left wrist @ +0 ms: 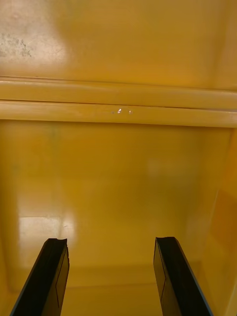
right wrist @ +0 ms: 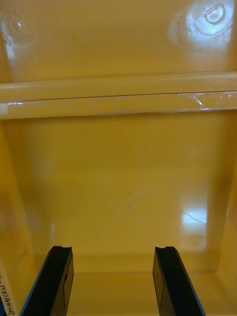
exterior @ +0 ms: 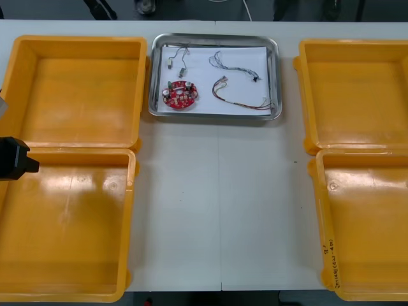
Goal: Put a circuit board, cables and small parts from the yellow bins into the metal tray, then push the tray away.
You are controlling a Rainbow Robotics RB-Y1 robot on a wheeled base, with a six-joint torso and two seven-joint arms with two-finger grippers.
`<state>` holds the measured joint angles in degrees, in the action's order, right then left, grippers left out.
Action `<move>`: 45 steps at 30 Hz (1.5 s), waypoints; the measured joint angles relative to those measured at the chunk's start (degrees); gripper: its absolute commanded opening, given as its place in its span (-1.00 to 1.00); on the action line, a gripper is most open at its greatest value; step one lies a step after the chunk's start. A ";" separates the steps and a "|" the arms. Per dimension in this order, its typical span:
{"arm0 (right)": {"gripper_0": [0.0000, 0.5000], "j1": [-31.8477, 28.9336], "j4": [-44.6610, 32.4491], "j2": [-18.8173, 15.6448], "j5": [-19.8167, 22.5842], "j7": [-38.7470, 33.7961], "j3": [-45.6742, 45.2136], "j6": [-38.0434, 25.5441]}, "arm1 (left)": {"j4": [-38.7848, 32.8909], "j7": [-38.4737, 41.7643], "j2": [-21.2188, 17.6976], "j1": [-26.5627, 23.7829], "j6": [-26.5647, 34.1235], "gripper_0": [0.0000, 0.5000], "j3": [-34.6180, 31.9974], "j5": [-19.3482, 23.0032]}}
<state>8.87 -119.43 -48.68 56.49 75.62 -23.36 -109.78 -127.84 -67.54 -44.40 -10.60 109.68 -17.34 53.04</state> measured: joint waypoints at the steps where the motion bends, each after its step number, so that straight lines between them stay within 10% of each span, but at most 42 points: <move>1: 0.87 0.00 0.00 -0.01 0.03 -0.02 0.00 0.00 | 0.00 0.00 0.00 0.00 0.00 1.00 0.00 0.00; 45: 0.88 -0.14 0.00 -1.82 0.27 -0.65 -1.07 0.00 | 0.00 0.00 0.00 0.00 0.00 1.00 0.00 0.00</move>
<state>8.73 -119.43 -50.50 56.77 74.97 -24.43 -109.78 -127.84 -67.54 -44.40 -10.60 109.68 -17.34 53.04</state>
